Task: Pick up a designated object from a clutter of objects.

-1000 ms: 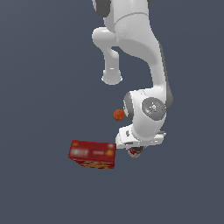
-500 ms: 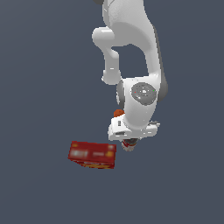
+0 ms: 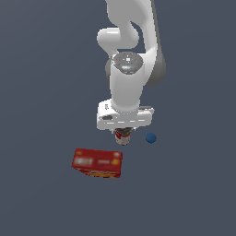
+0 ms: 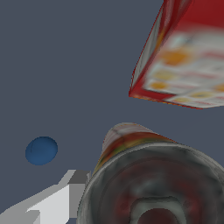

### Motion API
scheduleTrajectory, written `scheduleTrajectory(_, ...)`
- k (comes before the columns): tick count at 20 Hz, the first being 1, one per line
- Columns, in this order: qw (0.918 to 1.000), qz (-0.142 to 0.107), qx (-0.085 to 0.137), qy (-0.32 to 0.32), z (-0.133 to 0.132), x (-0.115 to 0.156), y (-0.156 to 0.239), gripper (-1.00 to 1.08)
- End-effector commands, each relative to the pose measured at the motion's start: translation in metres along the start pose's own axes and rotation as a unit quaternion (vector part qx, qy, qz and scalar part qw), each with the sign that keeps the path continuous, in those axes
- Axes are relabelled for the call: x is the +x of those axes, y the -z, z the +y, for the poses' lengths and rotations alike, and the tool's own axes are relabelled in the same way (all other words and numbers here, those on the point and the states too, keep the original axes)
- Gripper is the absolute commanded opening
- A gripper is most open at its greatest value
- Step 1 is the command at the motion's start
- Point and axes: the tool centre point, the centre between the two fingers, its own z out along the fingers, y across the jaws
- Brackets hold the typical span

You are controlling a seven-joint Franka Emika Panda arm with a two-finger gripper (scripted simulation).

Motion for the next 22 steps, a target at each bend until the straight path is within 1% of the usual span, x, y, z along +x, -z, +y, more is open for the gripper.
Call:
scheduleTrajectory(1, 1.0000, 0.002, 0.000, 0.000, 0.016, -0.013, 0.022, -1.00)
scheduleTrajectory(22, 1.0000, 0.003, 0.002, 0.000, 0.162, -0.129, 0.208, -1.00)
